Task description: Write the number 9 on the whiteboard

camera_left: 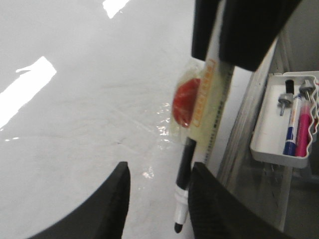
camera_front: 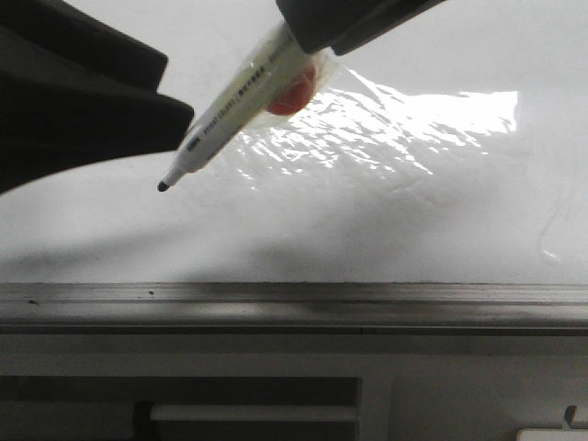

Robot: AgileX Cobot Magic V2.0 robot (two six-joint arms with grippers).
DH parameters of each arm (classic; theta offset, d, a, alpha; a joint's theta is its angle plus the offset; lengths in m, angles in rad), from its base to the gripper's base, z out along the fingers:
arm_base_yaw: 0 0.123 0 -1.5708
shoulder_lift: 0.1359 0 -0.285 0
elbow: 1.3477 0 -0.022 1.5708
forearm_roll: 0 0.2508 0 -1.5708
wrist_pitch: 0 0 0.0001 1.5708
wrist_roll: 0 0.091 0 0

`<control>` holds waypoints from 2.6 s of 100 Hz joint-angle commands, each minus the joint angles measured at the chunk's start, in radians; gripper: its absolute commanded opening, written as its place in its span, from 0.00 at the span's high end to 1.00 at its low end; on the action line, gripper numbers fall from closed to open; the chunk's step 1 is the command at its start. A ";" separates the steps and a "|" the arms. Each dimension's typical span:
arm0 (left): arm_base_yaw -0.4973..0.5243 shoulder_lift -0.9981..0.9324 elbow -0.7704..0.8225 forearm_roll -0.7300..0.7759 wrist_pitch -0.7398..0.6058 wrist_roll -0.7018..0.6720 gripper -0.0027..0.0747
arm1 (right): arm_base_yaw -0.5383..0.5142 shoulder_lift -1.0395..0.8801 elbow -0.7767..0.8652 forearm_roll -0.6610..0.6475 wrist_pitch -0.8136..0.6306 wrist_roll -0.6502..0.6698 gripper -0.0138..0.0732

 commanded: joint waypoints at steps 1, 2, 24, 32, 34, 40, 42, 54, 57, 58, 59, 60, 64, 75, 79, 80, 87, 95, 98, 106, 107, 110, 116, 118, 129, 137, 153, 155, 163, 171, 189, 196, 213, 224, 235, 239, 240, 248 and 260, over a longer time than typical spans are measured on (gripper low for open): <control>-0.004 -0.077 -0.034 -0.064 -0.031 -0.012 0.62 | -0.009 -0.026 -0.033 -0.010 -0.074 0.015 0.91; -0.004 -0.083 -0.034 -0.071 -0.024 -0.012 0.62 | -0.009 -0.030 -0.033 -0.009 -0.079 0.020 0.91; -0.004 -0.233 -0.034 -0.238 0.035 -0.012 0.62 | -0.092 -0.065 -0.033 -0.087 -0.102 0.138 0.91; -0.004 -0.253 -0.034 -0.274 0.035 -0.012 0.62 | -0.138 -0.074 -0.033 -0.087 -0.103 0.138 0.91; -0.004 -0.255 -0.034 -0.280 0.035 -0.012 0.62 | -0.146 -0.078 -0.033 -0.087 -0.103 0.138 0.91; -0.004 -0.257 -0.034 -0.301 0.035 -0.012 0.62 | -0.182 -0.083 -0.035 -0.087 -0.099 0.141 0.91; -0.004 -0.257 -0.034 -0.311 0.033 -0.012 0.62 | -0.192 -0.083 -0.037 -0.085 -0.093 0.145 0.91; -0.004 -0.257 -0.034 -0.313 0.033 -0.012 0.62 | -0.225 -0.081 -0.075 -0.085 -0.048 0.156 0.91; -0.004 -0.257 -0.034 -0.313 0.033 -0.012 0.62 | -0.229 -0.081 -0.084 -0.085 -0.044 0.156 0.91; -0.004 -0.257 -0.034 -0.313 0.033 -0.012 0.62 | -0.229 -0.081 -0.088 -0.085 -0.044 0.156 0.91; -0.004 -0.257 -0.034 -0.313 0.033 -0.012 0.62 | -0.229 -0.081 -0.091 -0.085 -0.044 0.156 0.91; -0.004 -0.257 -0.034 -0.313 0.033 -0.012 0.62 | -0.229 -0.081 -0.096 -0.085 -0.044 0.156 0.91; -0.004 -0.257 -0.034 -0.313 0.033 -0.012 0.62 | -0.229 -0.081 -0.107 -0.089 -0.037 0.156 0.91; -0.004 -0.257 -0.034 -0.313 0.033 -0.012 0.62 | -0.229 -0.067 -0.140 -0.099 0.004 0.176 0.91; -0.004 -0.257 -0.034 -0.313 0.033 -0.012 0.62 | -0.229 -0.059 -0.151 -0.112 0.019 0.185 0.91; -0.004 -0.257 -0.034 -0.313 0.033 -0.012 0.62 | -0.229 -0.055 -0.153 -0.115 0.022 0.187 0.91; -0.004 -0.257 -0.034 -0.313 0.033 -0.012 0.62 | -0.229 -0.029 -0.169 -0.143 0.037 0.222 0.91; -0.004 -0.257 -0.034 -0.313 0.033 -0.012 0.62 | -0.229 0.002 -0.181 -0.172 0.039 0.245 0.91; -0.004 -0.257 -0.034 -0.313 0.033 -0.012 0.62 | -0.229 0.016 -0.186 -0.174 0.037 0.251 0.91; -0.004 -0.257 -0.034 -0.313 0.033 -0.012 0.62 | -0.229 0.049 -0.201 -0.174 0.030 0.251 0.91; -0.004 -0.257 -0.034 -0.313 0.033 -0.012 0.62 | -0.229 0.052 -0.204 -0.174 0.027 0.251 0.91; -0.004 -0.257 -0.034 -0.313 0.033 -0.012 0.62 | -0.229 0.069 -0.209 -0.174 0.023 0.251 0.91; -0.004 -0.257 -0.034 -0.313 0.033 -0.012 0.62 | -0.223 0.099 -0.219 -0.174 0.017 0.251 0.91; -0.004 -0.257 -0.034 -0.313 0.033 -0.012 0.62 | -0.222 0.111 -0.222 -0.174 0.017 0.251 0.91; -0.004 -0.257 -0.034 -0.313 0.033 -0.012 0.62 | -0.166 0.154 -0.222 -0.172 0.062 0.251 0.91; -0.004 -0.257 -0.034 -0.313 0.033 -0.012 0.62 | -0.146 0.152 -0.205 -0.193 0.101 0.269 0.91; -0.004 -0.257 -0.034 -0.313 0.033 -0.012 0.62 | -0.181 0.083 -0.207 -0.329 0.134 0.359 0.91; -0.004 -0.257 -0.034 -0.313 0.033 -0.012 0.62 | -0.187 0.075 -0.209 -0.334 0.134 0.359 0.91; -0.004 -0.257 -0.034 -0.313 0.033 -0.012 0.62 | -0.209 0.058 -0.235 -0.337 0.126 0.359 0.91; -0.004 -0.257 -0.034 -0.313 0.033 -0.012 0.62 | -0.218 0.060 -0.261 -0.340 0.123 0.359 0.91; -0.004 -0.257 -0.034 -0.313 0.035 -0.012 0.62 | -0.216 0.074 -0.255 -0.325 0.146 0.359 0.91; -0.004 -0.257 -0.034 -0.313 0.035 -0.012 0.62 | -0.216 0.074 -0.229 -0.303 0.179 0.363 0.91; -0.004 -0.257 -0.034 -0.313 0.045 -0.012 0.62 | -0.187 0.072 -0.114 -0.249 0.208 0.365 0.91; -0.004 -0.253 -0.034 -0.313 0.069 -0.012 0.62 | -0.153 0.062 -0.104 -0.246 0.175 0.365 0.91; -0.025 -0.220 -0.034 -0.309 0.069 -0.012 0.62 | -0.121 0.032 -0.122 -0.217 0.137 0.365 0.91; -0.038 -0.201 -0.034 -0.309 0.064 -0.012 0.62 | -0.112 0.020 -0.130 -0.207 0.140 0.365 0.91; -0.045 -0.197 -0.034 -0.309 0.064 -0.012 0.62 | -0.108 0.019 -0.135 -0.206 0.141 0.365 0.91; -0.090 -0.127 -0.034 -0.300 0.041 -0.012 0.62 | -0.086 0.004 -0.143 -0.202 0.152 0.365 0.91; -0.150 -0.008 -0.034 -0.300 -0.062 -0.006 0.62 | -0.053 -0.001 -0.143 -0.165 0.168 0.365 0.91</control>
